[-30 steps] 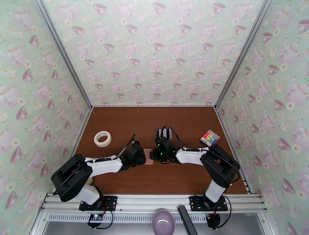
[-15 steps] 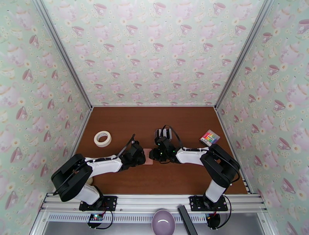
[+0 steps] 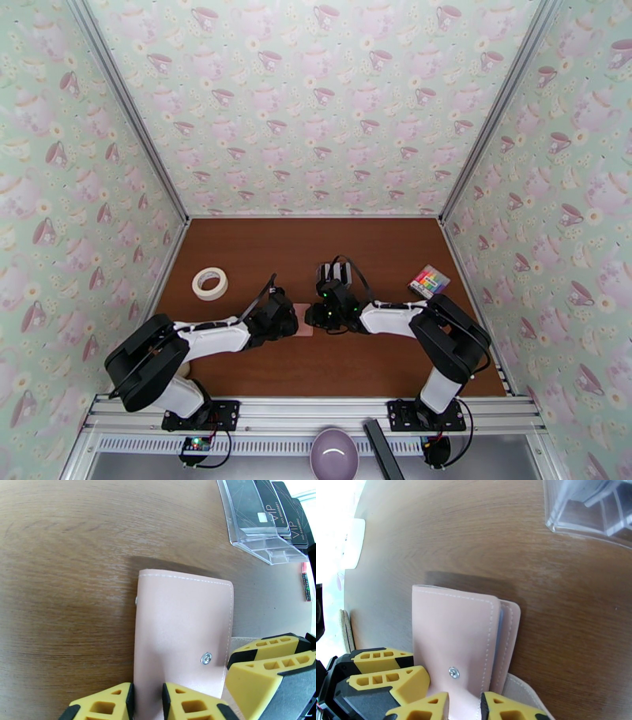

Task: Put the credit cards into the card holder

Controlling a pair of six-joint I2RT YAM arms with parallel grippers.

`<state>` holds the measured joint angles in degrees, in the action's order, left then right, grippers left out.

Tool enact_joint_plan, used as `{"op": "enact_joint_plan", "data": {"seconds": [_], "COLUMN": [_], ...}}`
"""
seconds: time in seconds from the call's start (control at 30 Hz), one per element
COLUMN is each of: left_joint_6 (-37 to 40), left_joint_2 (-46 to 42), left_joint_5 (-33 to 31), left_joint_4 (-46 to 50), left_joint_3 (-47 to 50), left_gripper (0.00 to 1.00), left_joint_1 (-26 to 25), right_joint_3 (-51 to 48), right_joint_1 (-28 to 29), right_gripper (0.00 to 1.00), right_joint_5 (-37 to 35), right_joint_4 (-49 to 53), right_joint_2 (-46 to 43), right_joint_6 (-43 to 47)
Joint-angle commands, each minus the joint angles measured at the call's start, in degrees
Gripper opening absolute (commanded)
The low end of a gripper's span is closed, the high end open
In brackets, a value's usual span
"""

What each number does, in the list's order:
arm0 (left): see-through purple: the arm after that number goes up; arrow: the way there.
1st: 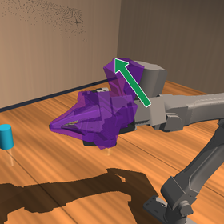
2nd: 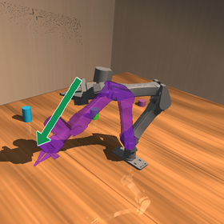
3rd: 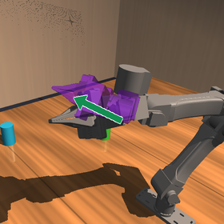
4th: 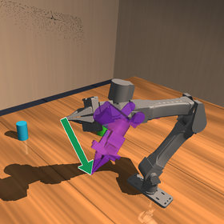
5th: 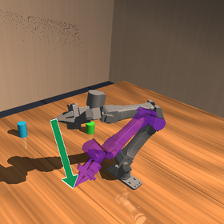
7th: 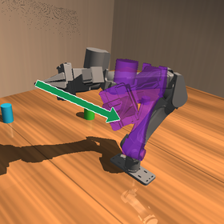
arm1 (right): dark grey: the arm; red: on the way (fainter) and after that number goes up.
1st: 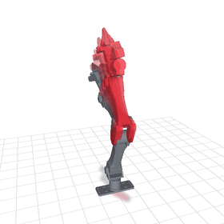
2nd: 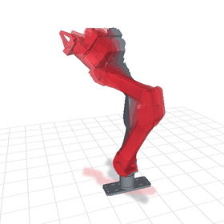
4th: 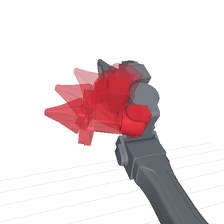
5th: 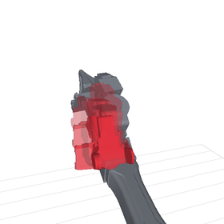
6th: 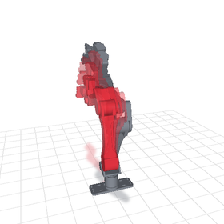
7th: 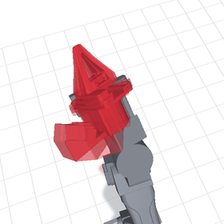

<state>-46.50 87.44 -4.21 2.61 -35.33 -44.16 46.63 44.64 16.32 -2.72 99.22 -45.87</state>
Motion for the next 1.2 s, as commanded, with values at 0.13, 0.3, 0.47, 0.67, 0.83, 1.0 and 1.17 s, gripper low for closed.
{"op": "enact_joint_plan", "data": {"seconds": [0.13, 0.3, 0.47, 0.67, 0.83, 1.0, 1.17], "left_joint_6": [-1.0, -1.0, -0.9, -0.9, -0.9, -0.6, -0.6], "left_joint_2": [-0.5, -0.3, 0.3, 1.0, 0.8, 0.2, -2.4], "left_joint_5": [1.2, 1.6, 1.9, 2.5, 2.7, 3.1, 2.8], "left_joint_4": [0.5, 0.4, 0.1, -0.2, -0.2, 0.2, 1.1], "left_joint_3": [0.7, 0.5, 0.4, 0.0, -0.2, -0.4, -0.2], "left_gripper": [0.27, 0.27, 0.28, 0.28, 0.28, 0.33, 0.54], "left_joint_1": [0.1, 0.1, 0.1, 0.1, 0.1, 0.1, 0.1], "right_joint_3": [-0.8, -0.3, 0.2, 0.7, 0.9, 0.4, 0.3], "right_joint_1": [-0.2, -0.2, -0.2, -0.3, -0.2, -0.2, -0.2], "right_gripper": [0.29, 0.29, 0.29, 0.29, 0.29, 0.29, 0.29], "right_joint_5": [-1.6, 0.2, 1.2, 2.3, 2.5, 3.3, 3.9], "right_joint_4": [2.1, 1.1, 0.4, -0.1, -0.4, -1.5, -1.5], "right_joint_2": [-1.7, -0.7, -0.2, 0.8, 0.5, -1.1, -3.7], "right_joint_6": [-0.1, -0.3, -0.3, -0.3, -0.7, -1.8, -2.5]}}
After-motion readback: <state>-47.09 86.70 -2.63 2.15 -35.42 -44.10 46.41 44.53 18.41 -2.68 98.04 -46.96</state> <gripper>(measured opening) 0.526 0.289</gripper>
